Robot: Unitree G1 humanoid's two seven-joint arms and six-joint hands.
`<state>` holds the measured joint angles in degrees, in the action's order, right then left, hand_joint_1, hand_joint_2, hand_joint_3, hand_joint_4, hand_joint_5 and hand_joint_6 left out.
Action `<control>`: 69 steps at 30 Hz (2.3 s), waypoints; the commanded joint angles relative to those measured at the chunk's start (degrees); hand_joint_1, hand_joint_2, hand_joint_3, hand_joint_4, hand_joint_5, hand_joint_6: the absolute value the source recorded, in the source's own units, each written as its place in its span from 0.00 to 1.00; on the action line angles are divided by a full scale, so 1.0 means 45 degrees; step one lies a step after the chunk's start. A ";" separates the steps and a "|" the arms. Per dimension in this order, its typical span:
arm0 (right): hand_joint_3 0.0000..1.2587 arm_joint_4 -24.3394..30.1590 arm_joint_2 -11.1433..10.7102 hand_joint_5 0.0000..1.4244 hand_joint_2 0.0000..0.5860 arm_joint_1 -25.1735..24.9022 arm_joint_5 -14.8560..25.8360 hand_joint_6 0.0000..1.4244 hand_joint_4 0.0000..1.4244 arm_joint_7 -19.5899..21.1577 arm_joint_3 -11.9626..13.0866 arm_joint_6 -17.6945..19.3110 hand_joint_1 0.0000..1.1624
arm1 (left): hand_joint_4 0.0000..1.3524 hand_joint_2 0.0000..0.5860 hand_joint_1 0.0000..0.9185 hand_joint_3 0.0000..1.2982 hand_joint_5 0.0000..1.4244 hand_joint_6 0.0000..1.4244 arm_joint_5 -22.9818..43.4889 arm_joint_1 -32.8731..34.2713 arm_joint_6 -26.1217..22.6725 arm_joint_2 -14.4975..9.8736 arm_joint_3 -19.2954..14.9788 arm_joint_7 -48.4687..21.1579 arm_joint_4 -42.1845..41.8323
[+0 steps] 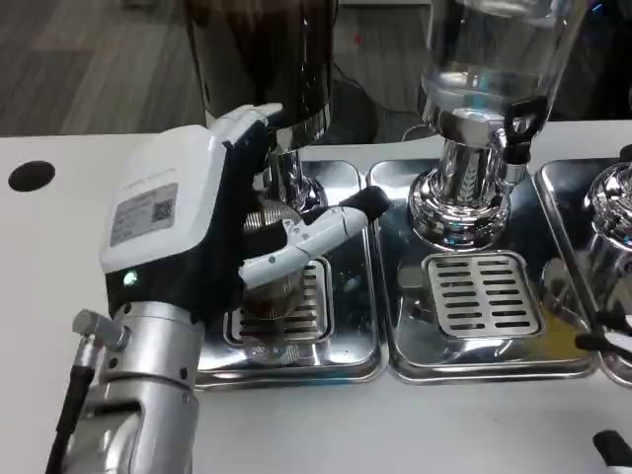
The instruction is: Grasp the cup under the faucet to collect the drink, then remove the cup.
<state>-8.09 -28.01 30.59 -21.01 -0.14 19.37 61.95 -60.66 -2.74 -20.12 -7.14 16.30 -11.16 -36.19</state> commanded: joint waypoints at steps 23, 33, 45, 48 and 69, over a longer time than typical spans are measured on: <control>0.20 0.0137 -0.0827 0.12 0.40 0.0059 0.6391 0.04 0.10 -0.3020 -0.1959 -0.2195 0.50 | 0.07 0.06 0.00 0.14 0.15 0.40 -0.2008 -0.3200 0.2474 -0.1610 -0.1530 -0.0586 -0.2315; 0.16 0.0451 -0.0542 0.13 0.29 -0.0882 0.8088 0.08 0.11 -0.5471 -0.2573 -0.5150 0.53 | 0.06 0.06 0.00 0.14 0.14 0.39 -0.1386 -0.6177 0.3566 -0.1600 -0.2802 0.0454 -0.2813; 0.11 0.1825 0.0594 0.10 0.22 -0.2103 0.6719 0.08 0.07 -0.5550 -0.3569 -0.7307 0.56 | 0.06 0.07 0.00 0.14 0.14 0.39 -0.0416 -0.8861 0.4806 -0.1339 -0.3929 0.1998 -0.2536; 0.09 0.2354 0.1107 0.07 0.19 -0.2759 0.5901 0.06 0.05 -0.5230 -0.4149 -0.8195 0.59 | 0.06 0.07 0.00 0.14 0.14 0.39 -0.0035 -0.9602 0.5228 -0.1315 -0.4306 0.2449 -0.2319; 0.06 0.1601 0.3628 0.05 0.14 -0.6408 0.2256 0.02 0.03 -0.3199 -0.6690 -1.1032 0.62 | 0.06 0.09 0.01 0.14 0.13 0.39 0.1129 -1.1885 0.7365 -0.1303 -0.6065 0.3474 -0.1782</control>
<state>0.83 -12.08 3.78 -9.88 -15.53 -10.20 12.90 -56.32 -55.17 11.90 -12.91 -10.35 3.59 -44.72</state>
